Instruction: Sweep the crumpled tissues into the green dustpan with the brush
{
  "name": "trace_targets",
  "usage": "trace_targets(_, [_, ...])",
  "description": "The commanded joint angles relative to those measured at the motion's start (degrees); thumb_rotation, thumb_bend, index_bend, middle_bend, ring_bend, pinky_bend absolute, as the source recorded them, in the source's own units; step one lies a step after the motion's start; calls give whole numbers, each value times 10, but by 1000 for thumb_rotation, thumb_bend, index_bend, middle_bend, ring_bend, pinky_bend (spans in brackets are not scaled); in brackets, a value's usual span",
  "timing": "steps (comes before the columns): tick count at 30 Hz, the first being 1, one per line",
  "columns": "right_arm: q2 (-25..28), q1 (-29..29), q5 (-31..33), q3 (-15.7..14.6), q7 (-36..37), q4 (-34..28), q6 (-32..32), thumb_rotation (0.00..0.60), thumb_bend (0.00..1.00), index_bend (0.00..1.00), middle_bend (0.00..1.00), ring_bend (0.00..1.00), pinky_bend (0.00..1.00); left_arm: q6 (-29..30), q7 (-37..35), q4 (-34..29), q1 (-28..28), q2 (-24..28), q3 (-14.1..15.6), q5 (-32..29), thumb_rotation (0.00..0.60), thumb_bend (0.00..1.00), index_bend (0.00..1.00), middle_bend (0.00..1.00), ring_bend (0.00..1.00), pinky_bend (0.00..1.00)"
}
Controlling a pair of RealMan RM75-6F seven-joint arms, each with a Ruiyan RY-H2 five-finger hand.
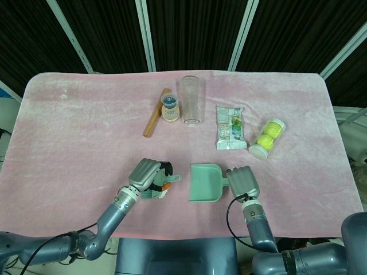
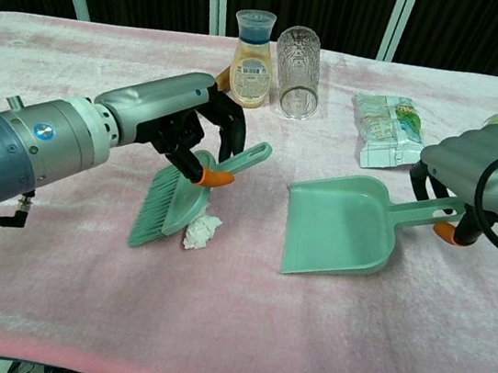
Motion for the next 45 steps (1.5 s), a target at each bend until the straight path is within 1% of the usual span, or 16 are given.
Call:
trace_targets(1, [-1,1,1,0,-2,0,2,600,453,591,552,647,792,4,-11,14,-5,-22,-8,3,600,353,604,647,886,1000])
trace_targets(10, [-7,5,4,3,-6,3,6,600,452,591,552,647,792,4,-26,44,-25,-73,-27,15,600,353,606,649,886,1000])
trace_targets(16, [-15,7,6,5,-8,7,10,600,452,591,552,647,792,11,-35,80,-43,-111,-47,25,600,353,606,649,886,1000])
trace_targets(22, [-19,9,8,10,-9,13,12,600,452,593,552,647,792,10,-40,115,-68,-134,-65,45,600,353,606,649,886,1000])
trace_targets(28, [-23,10,14,17,-6,23,12,600,451,595,553,647,792,13,-83,143,-89,-155,-87,62,600,353,606,647,886,1000])
trace_targets(34, [-30,11,18,19,-8,34,12,600,453,595,553,647,792,20,-103,141,-88,-148,-89,70,600,353,605,647,886,1000])
trace_targets(45, [-43,16,27,25,-15,47,11,600,453,595,553,647,792,-3,-109,111,-81,-84,-84,66,600,352,606,649,886,1000])
